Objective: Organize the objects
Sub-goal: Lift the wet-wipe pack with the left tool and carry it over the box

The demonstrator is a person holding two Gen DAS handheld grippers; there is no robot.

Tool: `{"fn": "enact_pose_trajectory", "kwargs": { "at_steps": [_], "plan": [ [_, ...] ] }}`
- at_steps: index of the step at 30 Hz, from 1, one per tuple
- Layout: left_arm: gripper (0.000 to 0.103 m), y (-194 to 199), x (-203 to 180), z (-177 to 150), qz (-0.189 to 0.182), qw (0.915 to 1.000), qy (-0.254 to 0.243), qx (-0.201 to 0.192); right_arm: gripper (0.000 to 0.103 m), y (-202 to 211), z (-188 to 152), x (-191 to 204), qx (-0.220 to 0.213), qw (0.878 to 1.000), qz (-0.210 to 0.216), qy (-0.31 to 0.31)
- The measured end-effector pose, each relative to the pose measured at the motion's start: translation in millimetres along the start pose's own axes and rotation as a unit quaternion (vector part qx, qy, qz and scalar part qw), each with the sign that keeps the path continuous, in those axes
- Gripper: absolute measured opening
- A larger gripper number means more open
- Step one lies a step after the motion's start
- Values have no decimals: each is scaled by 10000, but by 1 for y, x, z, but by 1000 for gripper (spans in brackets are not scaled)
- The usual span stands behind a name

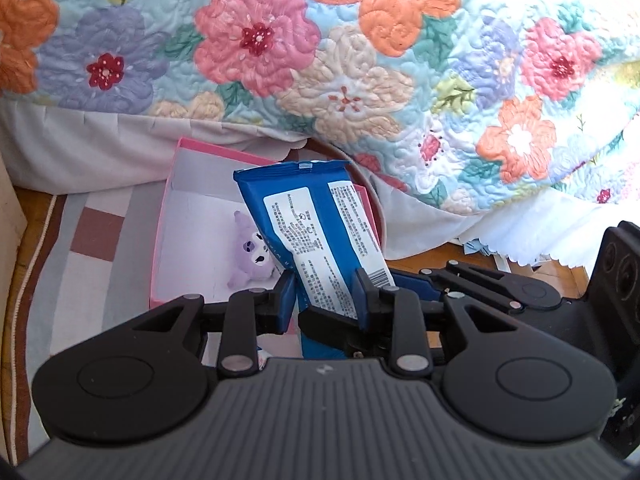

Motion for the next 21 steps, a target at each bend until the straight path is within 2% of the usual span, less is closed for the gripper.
{"fn": "enact_pose_trajectory", "kwargs": {
  "at_steps": [3, 9, 14, 17, 21],
  "plan": [
    [29, -6, 4, 0, -72, 9999, -9, 114, 59, -2, -3, -4, 70, 9999, 150, -44],
    [30, -22, 17, 8, 30, 9999, 5, 155, 60, -19, 0, -16, 41, 9989, 446, -130],
    [30, -37, 34, 14, -99, 9998, 61, 147, 61, -36, 3, -24, 105, 9980, 613, -80],
    [30, -45, 40, 14, -20, 9998, 52, 200, 57, -47, 0, -27, 160, 9975, 686, -80],
    [30, -54, 47, 16, 130, 9997, 51, 212, 48, -60, -2, -30, 302, 9973, 660, -63]
  ]
}}
Point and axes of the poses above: each gripper's, at about its wrist camera, not at the fingertips, and y roughly against the way its jaws point, x to its left, z to its top, the point moved 7 cm from there along -y, roughly the way its jaws point, and after that the axes turned 12 degrees about x, right-handed, at the moved point
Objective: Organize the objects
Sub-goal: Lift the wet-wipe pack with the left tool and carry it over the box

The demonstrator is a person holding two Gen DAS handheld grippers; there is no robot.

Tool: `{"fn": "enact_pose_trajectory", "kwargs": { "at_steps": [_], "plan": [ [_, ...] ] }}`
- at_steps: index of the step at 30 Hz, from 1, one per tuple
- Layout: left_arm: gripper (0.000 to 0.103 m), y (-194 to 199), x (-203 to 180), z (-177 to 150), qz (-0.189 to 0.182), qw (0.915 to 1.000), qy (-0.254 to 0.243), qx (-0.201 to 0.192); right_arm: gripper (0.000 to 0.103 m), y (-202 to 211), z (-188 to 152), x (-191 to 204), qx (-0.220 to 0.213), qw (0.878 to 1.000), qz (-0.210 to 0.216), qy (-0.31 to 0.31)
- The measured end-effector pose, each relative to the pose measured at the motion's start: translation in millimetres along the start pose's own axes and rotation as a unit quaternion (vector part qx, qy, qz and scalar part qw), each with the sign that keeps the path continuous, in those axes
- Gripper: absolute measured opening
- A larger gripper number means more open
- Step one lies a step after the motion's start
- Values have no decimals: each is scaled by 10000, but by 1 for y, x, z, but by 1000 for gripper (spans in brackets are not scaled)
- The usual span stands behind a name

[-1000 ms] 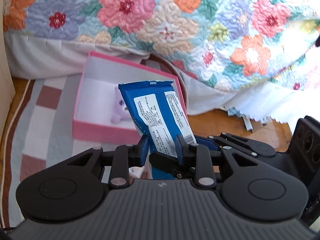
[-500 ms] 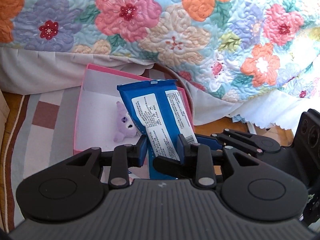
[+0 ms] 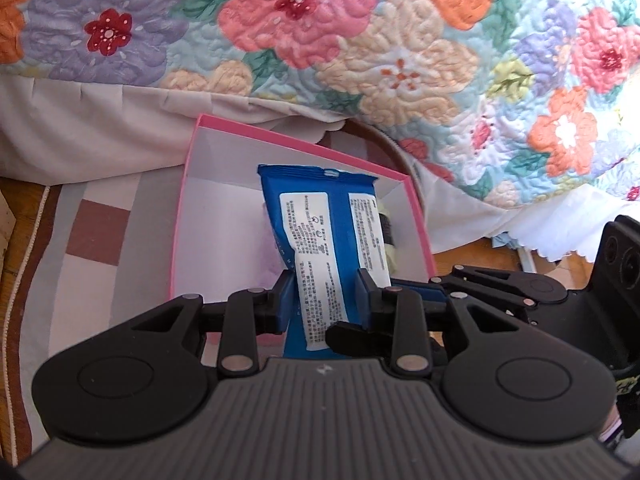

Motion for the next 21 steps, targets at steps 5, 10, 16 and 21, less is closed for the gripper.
{"fn": "enact_pose_trajectory", "kwargs": {
  "at_steps": [5, 10, 16, 21],
  "plan": [
    [30, -15, 4, 9, 156, 9998, -112, -112, 36, -15, 7, -14, 102, 9998, -166, -66],
    [29, -39, 17, 16, 399, 9989, -193, -148, 31, -42, 12, -30, 327, 9990, -230, -186],
    [25, -63, 33, 20, 634, 9976, -234, -140, 30, -72, 14, -44, 502, 9978, -275, -321],
    [24, -71, 39, 22, 840, 9956, -309, -270, 27, -85, 16, -52, 556, 9972, -177, -457]
  ]
}}
Point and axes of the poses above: each gripper's, at about its wrist camera, not at the fingertips, and y roughly against the way its jaws point, x to its left, z to its top, the point moved 7 cm from there along -y, roughly the way its jaws point, and after that the axes turned 12 degrees about x, right-handed, at the moved point
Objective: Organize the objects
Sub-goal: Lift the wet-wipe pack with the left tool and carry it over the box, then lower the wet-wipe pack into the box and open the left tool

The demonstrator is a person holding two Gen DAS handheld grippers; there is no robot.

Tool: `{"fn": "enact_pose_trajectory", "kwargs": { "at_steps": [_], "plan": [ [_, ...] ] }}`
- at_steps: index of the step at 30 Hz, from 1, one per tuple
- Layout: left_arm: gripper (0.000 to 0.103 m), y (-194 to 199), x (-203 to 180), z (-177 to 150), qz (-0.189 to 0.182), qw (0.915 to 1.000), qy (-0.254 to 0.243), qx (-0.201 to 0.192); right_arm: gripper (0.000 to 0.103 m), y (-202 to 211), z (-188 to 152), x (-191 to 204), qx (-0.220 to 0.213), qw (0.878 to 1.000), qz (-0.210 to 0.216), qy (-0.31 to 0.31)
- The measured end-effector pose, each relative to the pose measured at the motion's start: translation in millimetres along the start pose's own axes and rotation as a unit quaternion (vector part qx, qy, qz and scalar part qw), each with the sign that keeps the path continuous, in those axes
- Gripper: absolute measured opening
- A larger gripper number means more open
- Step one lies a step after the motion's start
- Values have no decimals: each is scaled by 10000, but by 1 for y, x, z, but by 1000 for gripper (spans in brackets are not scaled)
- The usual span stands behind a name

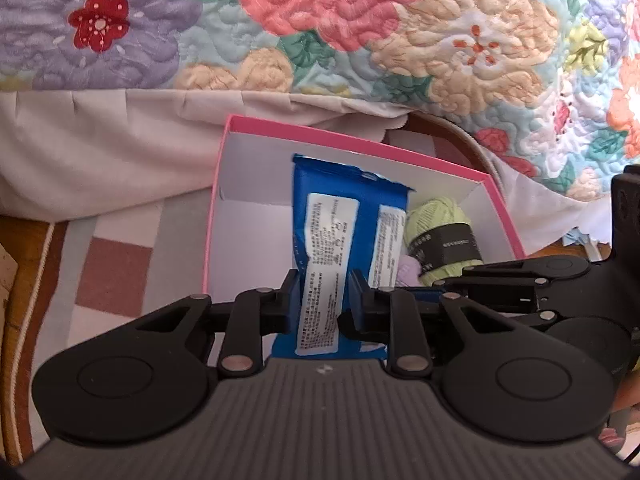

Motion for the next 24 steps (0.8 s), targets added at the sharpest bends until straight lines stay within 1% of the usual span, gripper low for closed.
{"fn": "enact_pose_trajectory", "kwargs": {
  "at_steps": [4, 8, 13, 17, 20, 21, 22, 24],
  "plan": [
    [22, -4, 2, 1, 168, 9998, -50, -85, 24, -8, 1, -5, 46, 9998, 132, -148],
    [22, -10, 6, 1, 298, 9995, -37, -83, 21, -16, 1, -6, 82, 9998, 106, -145],
    [21, -13, 5, 4, 416, 9990, -48, -185, 19, -23, 4, -8, 106, 9997, 59, -191],
    [21, -14, 5, 7, 451, 9987, -12, -227, 18, -26, 9, -10, 128, 9998, -150, -68],
    [21, -14, 7, 8, 488, 9983, 68, -303, 18, -34, 12, -13, 272, 9993, -246, -72],
    [22, -15, 9, 8, 468, 9982, 153, -339, 16, -38, 12, -14, 350, 9990, -288, -34],
    [22, -16, 10, 8, 419, 9983, 187, -351, 15, -43, 12, -14, 422, 9984, -385, 25],
    [22, -15, 8, 7, 459, 9981, 162, -373, 14, -50, 11, -14, 485, 9969, -624, 3]
  ]
}}
Point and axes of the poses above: each gripper's, at about its wrist camera, not at the fingertips, and y roughly against the way its jaws point, x to its left, z to its top, the point moved 7 cm from there along -y, roughly the way its jaws point, and after that the axes turned 12 degrees about x, right-handed, at the moved point
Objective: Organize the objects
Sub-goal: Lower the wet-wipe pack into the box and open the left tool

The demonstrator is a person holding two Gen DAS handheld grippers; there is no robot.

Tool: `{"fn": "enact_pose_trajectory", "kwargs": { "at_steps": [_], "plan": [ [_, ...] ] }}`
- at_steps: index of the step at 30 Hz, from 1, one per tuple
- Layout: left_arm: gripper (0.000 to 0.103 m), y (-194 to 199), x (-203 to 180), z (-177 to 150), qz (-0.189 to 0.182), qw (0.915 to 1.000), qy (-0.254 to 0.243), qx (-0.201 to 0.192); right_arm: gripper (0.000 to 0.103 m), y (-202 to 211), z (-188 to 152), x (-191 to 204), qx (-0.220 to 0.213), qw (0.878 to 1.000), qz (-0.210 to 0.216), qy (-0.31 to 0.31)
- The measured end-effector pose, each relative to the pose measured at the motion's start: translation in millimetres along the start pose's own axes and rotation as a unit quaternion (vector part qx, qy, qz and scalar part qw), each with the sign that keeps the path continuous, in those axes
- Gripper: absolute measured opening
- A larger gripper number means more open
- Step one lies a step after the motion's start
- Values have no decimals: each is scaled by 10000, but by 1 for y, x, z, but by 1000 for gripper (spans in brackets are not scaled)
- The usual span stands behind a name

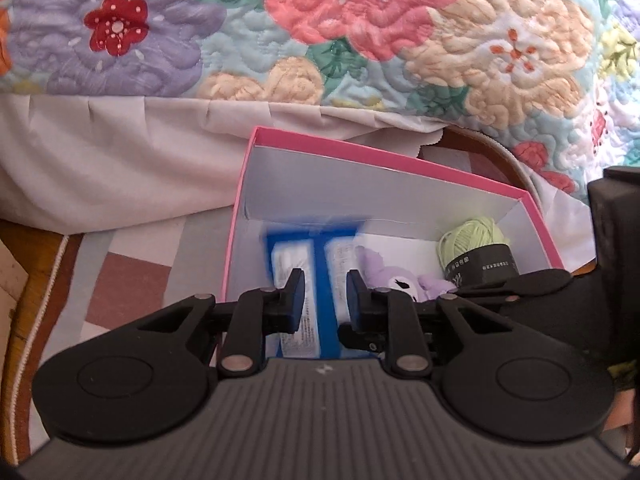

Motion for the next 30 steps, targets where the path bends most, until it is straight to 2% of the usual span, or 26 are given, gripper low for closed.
{"fn": "enact_pose_trajectory", "kwargs": {
  "at_steps": [5, 10, 12, 17, 20, 26, 30],
  "plan": [
    [22, 4, 2, 0, -83, 9999, 80, 18, 12, -4, 1, 4, 84, 9999, -90, 73],
    [22, 7, 7, 1, -96, 9998, 148, 70, 12, 6, -2, -1, -62, 10000, 16, -21],
    [22, 6, 9, 0, -33, 9998, 173, 118, 17, 14, -4, -2, -157, 9998, 64, -72],
    [22, 12, 9, -5, -16, 9997, 164, 192, 18, 38, -15, 3, -440, 9989, 108, -70],
    [22, 21, 8, -6, 29, 9997, 131, 216, 18, 51, -22, 9, -469, 9983, 339, -24],
    [22, 43, 9, -8, 101, 9996, 139, 223, 20, 77, -32, 17, -649, 9976, 216, 102],
    [25, 57, 1, -11, -177, 9995, 203, 172, 22, 96, -38, 24, -867, 9960, 129, 160]
  ]
}}
Point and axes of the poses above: each gripper's, at about its wrist camera, not at the fingertips, and y roughly against the way its jaws point, x to its left, z to its top, the point moved 7 cm from there along -y, roughly the way its jaws point, and after that the axes turned 12 degrees about x, right-handed, at the moved point
